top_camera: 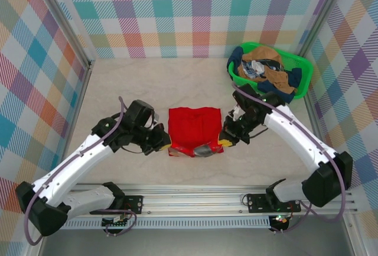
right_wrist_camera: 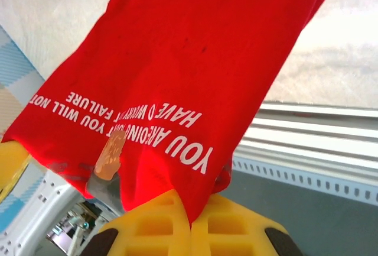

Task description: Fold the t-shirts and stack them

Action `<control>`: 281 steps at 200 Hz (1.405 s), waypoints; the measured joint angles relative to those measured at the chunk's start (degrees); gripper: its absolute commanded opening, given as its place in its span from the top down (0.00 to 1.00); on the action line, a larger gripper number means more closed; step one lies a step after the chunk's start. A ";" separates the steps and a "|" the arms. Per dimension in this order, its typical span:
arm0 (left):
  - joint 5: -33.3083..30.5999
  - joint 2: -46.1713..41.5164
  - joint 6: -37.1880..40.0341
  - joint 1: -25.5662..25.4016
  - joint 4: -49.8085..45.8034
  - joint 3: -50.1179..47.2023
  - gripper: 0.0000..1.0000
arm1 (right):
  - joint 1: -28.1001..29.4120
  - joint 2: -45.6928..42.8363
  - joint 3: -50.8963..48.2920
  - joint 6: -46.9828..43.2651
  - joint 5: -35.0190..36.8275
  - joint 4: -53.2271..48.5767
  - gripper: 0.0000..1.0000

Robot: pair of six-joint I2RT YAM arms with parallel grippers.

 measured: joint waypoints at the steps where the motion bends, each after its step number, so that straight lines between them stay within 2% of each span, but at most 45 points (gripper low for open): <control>1: -0.09 0.26 -0.02 0.11 0.00 0.11 1.00 | -0.11 0.24 0.15 0.00 0.04 0.04 1.00; 73: -2.25 11.10 0.46 6.23 0.00 7.74 1.00 | -5.22 9.03 5.68 0.00 1.01 2.23 1.00; 138: -3.32 20.61 2.12 8.87 0.44 14.97 1.00 | -8.15 18.78 13.31 -1.20 0.79 5.18 1.00; 234: -4.94 42.51 6.80 15.02 2.23 29.75 1.00 | -11.61 39.91 31.34 -4.33 0.81 6.16 1.00; 281: -6.43 50.84 8.07 17.73 2.73 35.63 1.00 | -11.89 51.63 44.28 -5.62 0.83 5.16 0.98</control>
